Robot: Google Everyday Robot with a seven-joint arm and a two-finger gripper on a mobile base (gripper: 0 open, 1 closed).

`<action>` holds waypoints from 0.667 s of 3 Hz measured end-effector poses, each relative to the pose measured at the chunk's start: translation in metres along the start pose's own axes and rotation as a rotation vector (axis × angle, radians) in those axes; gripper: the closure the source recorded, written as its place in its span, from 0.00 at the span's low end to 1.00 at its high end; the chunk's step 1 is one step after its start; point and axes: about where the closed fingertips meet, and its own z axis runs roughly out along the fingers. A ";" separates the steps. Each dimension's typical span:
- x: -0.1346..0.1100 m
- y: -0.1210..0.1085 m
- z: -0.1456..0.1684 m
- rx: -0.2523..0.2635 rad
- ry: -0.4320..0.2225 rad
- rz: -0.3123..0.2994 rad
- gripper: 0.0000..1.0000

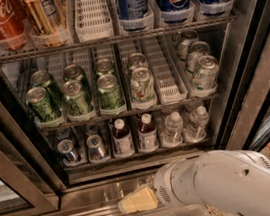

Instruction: Pick blue plastic bottle from bottom shelf of fridge

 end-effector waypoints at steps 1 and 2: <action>-0.031 -0.018 -0.007 0.087 -0.143 0.062 0.00; -0.042 -0.022 -0.009 0.104 -0.186 0.068 0.00</action>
Offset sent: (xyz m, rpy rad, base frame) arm 0.0262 -0.0060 0.0178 0.0389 -0.1003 -0.1175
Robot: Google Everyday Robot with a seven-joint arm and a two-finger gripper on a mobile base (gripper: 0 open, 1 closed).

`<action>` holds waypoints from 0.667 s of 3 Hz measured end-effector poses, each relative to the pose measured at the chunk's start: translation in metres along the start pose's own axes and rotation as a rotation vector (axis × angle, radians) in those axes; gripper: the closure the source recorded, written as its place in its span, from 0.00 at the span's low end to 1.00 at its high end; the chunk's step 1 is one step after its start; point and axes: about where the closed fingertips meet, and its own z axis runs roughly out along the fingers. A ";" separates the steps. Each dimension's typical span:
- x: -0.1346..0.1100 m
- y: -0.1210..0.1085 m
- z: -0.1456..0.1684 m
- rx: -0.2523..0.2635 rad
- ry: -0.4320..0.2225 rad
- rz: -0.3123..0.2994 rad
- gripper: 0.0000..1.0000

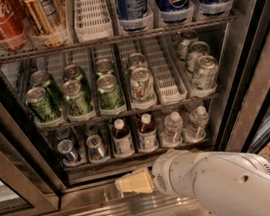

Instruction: Pick blue plastic bottle from bottom shelf of fridge

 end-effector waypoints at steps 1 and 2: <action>0.031 0.007 0.006 -0.018 0.056 0.051 0.00; 0.055 0.013 0.019 -0.036 0.096 0.097 0.00</action>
Offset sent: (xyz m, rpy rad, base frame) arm -0.0391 0.0248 -0.0859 0.0629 0.2160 -0.0371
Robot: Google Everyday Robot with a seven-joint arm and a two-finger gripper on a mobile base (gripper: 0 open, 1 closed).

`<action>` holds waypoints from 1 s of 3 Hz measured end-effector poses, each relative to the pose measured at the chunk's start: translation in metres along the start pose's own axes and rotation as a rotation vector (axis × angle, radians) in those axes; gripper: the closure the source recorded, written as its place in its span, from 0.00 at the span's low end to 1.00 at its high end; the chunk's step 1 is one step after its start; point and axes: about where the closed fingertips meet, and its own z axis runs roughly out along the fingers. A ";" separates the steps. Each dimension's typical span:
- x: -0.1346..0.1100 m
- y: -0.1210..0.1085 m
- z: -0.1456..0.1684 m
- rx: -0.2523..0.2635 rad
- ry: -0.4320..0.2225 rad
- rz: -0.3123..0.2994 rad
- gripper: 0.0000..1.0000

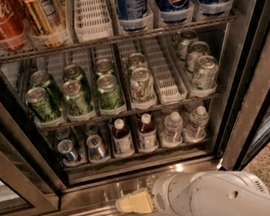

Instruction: Pick blue plastic bottle from bottom shelf of fridge

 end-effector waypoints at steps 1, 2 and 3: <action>-0.001 -0.002 0.010 0.005 -0.026 0.049 0.00; -0.016 -0.012 0.008 0.048 -0.109 0.087 0.00; -0.020 -0.038 -0.003 0.116 -0.182 0.143 0.00</action>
Offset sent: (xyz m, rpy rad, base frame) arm 0.0750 0.0359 -0.0039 0.0632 -0.1528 -0.2488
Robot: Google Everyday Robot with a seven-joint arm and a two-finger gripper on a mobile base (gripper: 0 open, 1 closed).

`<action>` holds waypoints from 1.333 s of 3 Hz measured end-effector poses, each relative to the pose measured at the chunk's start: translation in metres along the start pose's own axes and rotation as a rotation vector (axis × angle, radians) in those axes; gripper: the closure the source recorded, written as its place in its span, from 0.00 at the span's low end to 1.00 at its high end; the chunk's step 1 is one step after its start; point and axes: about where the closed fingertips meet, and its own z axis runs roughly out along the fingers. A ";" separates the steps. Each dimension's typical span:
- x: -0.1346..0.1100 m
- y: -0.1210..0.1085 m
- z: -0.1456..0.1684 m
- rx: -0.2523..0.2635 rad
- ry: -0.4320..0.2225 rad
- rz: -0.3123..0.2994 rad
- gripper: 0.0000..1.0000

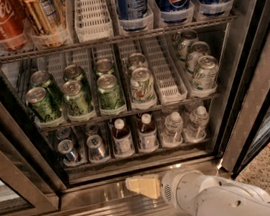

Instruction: Pick blue plastic bottle from bottom shelf of fridge

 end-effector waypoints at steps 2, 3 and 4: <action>0.006 0.006 0.013 -0.008 -0.005 0.070 0.00; 0.019 0.009 0.032 -0.012 -0.018 0.080 0.00; 0.023 0.011 0.047 -0.009 -0.045 0.079 0.00</action>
Offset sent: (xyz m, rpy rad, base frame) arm -0.0034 0.0122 -0.0321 0.1189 0.0469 -0.0634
